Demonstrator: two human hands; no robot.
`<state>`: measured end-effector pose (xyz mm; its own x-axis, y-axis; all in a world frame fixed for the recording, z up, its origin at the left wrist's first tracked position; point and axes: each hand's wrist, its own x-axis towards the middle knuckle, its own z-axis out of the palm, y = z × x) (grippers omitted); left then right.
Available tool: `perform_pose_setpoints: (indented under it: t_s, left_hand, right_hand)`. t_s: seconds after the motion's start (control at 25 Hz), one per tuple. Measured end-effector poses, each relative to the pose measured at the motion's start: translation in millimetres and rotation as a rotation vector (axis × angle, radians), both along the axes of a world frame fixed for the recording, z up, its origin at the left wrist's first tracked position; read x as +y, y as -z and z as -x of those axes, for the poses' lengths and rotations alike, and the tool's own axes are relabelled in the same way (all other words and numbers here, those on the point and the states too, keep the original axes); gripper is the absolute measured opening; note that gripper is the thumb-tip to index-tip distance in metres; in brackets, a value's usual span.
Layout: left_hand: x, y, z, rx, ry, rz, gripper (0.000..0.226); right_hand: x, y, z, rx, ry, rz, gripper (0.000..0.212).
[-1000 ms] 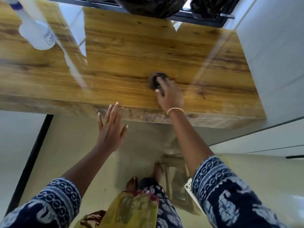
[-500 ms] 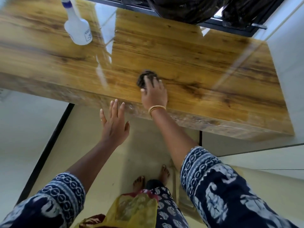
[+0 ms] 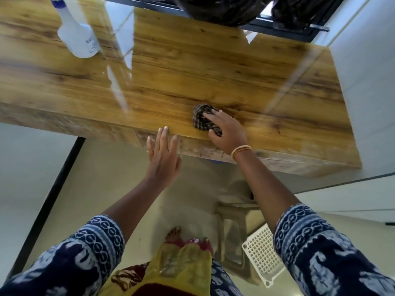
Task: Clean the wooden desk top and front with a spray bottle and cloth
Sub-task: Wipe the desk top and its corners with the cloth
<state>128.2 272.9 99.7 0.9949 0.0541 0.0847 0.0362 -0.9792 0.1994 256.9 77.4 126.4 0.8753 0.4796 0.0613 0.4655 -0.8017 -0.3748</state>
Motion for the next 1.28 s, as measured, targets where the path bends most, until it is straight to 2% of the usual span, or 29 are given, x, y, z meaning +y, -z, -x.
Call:
perform_pose_setpoints:
  t_s: [0.16, 0.36, 0.56, 0.76, 0.92, 1.08, 1.28]
  left_hand:
    - [-76, 0, -15, 0.01, 0.145, 0.052, 0.066]
    - [-166, 1, -29, 0.026, 0.312, 0.001, 0.07]
    - [-225, 4, -39, 0.163, 0.254, -0.127, 0.1]
    - [-223, 5, -44, 0.212, 0.268, -0.27, 0.117]
    - [-224, 4, -45, 0.235, 0.272, -0.243, 0.12]
    - [-224, 4, -48, 0.292, 0.271, -0.269, 0.122]
    - [-222, 0, -50, 0.324, 0.289, -0.281, 0.124]
  right_hand:
    - [-97, -1, -1, 0.025, 0.247, 0.055, 0.057]
    - [-221, -2, -3, 0.003, 0.559, 0.119, 0.055]
    - [-313, -5, -13, 0.102, 0.826, 0.151, 0.055]
    - [-299, 2, 0, 0.06, 0.978, 0.093, 0.053]
    - [-281, 17, 43, -0.094, 1.122, 0.024, 0.048]
    - [-273, 12, 31, -0.029, 1.173, 0.005, 0.051]
    - [-289, -3, -6, 0.112, 1.05, 0.078, 0.056]
